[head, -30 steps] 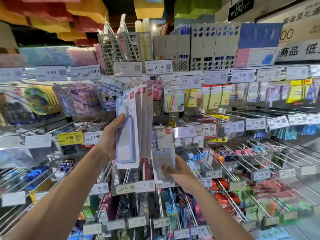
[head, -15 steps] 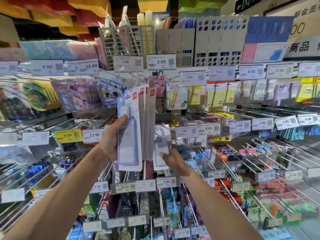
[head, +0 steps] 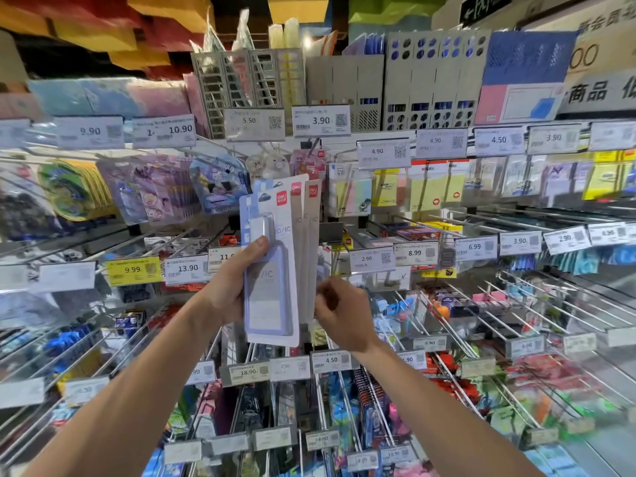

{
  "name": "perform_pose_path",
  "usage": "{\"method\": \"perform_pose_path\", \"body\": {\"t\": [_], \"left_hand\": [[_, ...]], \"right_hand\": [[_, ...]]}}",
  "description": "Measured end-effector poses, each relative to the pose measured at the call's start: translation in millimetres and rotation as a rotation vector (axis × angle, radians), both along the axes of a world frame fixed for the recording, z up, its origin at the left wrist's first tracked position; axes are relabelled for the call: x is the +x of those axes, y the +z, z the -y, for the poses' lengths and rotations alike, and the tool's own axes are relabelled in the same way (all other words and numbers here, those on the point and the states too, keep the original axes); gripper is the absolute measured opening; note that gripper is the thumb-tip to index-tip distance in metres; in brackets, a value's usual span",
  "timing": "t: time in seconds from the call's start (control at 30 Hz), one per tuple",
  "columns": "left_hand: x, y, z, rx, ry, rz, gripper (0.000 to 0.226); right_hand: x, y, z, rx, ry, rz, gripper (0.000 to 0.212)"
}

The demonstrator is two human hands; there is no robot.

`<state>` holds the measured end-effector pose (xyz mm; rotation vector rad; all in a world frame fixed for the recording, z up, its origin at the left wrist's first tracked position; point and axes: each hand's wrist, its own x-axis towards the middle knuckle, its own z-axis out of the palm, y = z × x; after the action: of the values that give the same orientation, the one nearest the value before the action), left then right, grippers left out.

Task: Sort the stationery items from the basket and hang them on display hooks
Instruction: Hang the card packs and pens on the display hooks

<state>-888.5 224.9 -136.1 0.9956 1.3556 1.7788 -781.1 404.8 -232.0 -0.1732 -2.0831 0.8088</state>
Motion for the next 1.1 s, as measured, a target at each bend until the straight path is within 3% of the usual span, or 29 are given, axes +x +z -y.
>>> {"method": "perform_pose_path", "body": {"t": [0.1, 0.17, 0.27, 0.33, 0.4, 0.5, 0.6, 0.7, 0.83, 0.93, 1.1], "left_hand": [[2.0, -2.0, -1.7, -0.039, 0.018, -0.009, 0.075], [7.2, -1.6, -4.1, -0.047, 0.032, 0.002, 0.082], [12.6, 0.8, -5.3, -0.028, 0.088, 0.014, 0.087], [14.7, 1.4, -5.0, -0.003, 0.107, 0.022, 0.074], [15.1, 0.5, -6.0, 0.022, 0.116, 0.023, 0.065], [16.8, 1.4, -8.2, 0.025, 0.142, 0.036, 0.068], [19.7, 3.2, -7.5, -0.013, 0.144, 0.038, 0.083], [21.0, 2.9, -9.5, -0.070, 0.141, -0.006, 0.096], [20.8, 2.7, -10.6, -0.080, 0.184, -0.125, 0.086], [21.2, 2.5, -4.5, -0.079, 0.122, 0.006, 0.090], [14.3, 1.6, -0.6, -0.057, 0.156, 0.072, 0.076]], "right_hand": [[16.1, 30.0, 23.4, -0.116, 0.135, -0.371, 0.010], [27.2, 49.4, 39.6, -0.158, 0.195, -0.483, 0.011], [38.9, 68.2, 59.1, -0.103, 0.203, -0.335, 0.034], [41.3, 69.5, 67.3, -0.009, 0.088, -0.147, 0.058], [41.1, 68.5, 70.5, 0.035, -0.003, -0.059, 0.070], [44.5, 73.6, 71.7, -0.044, 0.014, -0.087, 0.063], [49.8, 76.9, 67.5, -0.139, 0.102, -0.129, 0.040], [56.8, 76.5, 63.3, -0.363, 0.261, -0.198, 0.023], [65.1, 68.4, 37.2, -0.684, 0.508, -0.170, 0.029], [73.0, 37.6, 9.9, -0.876, 0.654, -0.036, 0.052], [77.6, -37.2, -11.3, -0.891, 0.472, 0.105, 0.051]]}}
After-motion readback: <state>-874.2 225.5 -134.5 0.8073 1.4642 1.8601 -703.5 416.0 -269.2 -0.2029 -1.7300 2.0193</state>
